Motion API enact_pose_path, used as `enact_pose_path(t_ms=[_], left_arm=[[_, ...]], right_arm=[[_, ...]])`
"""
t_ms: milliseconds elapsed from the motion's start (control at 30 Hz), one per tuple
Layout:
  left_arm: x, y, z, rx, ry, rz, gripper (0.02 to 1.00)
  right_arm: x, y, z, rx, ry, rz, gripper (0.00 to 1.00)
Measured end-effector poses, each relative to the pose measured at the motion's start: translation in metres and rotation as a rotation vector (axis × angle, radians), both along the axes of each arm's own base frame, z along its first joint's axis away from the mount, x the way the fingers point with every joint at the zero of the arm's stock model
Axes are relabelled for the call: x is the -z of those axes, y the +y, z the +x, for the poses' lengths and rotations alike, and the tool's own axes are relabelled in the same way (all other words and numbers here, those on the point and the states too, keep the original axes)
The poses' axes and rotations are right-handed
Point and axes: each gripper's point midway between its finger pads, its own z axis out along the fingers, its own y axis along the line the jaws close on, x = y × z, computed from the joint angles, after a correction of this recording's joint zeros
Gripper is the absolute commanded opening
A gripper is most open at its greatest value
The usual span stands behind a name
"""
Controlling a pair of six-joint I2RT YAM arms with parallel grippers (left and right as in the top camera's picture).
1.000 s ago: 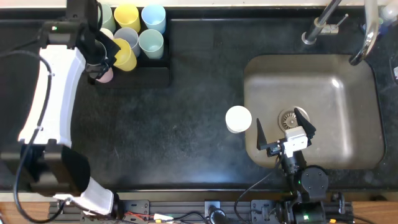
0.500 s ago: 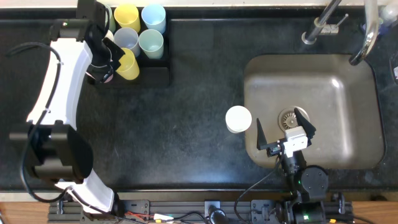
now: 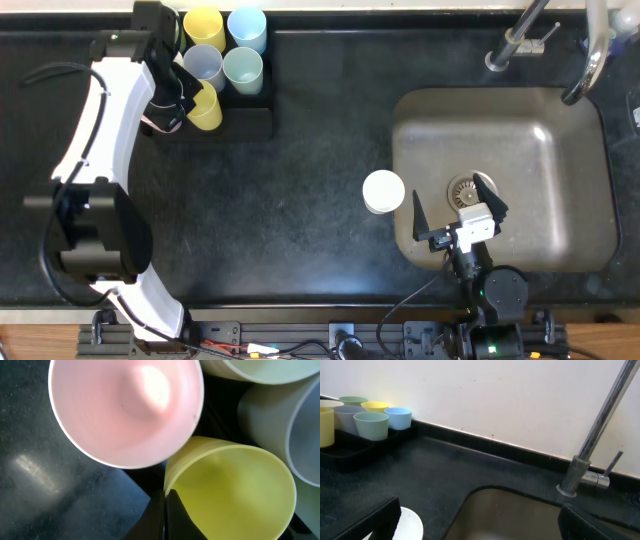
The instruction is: Store Cups
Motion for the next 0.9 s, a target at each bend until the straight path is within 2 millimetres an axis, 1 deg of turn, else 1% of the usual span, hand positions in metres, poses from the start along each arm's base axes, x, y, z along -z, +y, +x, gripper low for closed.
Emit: enact_pose_path(t_ms=[167,300,333,367,433,533,567,733,900], left_arm=[[0.01,0.002,0.003,-0.002,0.014,0.011,0.036],[0.01,0.001,0.004,0.001,0.01,0.016,0.038],[0.01,0.001,0.004,0.001,0.01,0.018,0.082],[0.01,0.001,0.004,0.001,0.01,0.019,0.229],[0.009,0.001,0.004,-0.001,0.009,0.019,0.617],[0.011,0.001,0.008,-0.006,-0.001,0.017,0.888],[0.011,0.001,0.007,-0.006,0.0,0.017,0.941],[0.011,0.0,0.008,-0.016,-0.001,0.012,1.0],[0.011,0.0,0.008,-0.016,-0.001,0.011,1.0]], right_arm=[[0.0,0.0,0.0,0.0,0.0,0.0,0.998],[0.0,0.0,0.0,0.0,0.0,0.0,0.998],[0.0,0.0,0.0,0.0,0.0,0.0,0.996],[0.0,0.0,0.0,0.0,0.0,0.0,0.998],[0.0,0.0,0.0,0.0,0.0,0.0,0.998],[0.0,0.0,0.0,0.0,0.0,0.0,0.998],[0.0,0.0,0.0,0.0,0.0,0.0,0.996],[0.0,0.0,0.0,0.0,0.001,0.001,0.996],[0.0,0.0,0.0,0.0,0.0,0.0,0.996]])
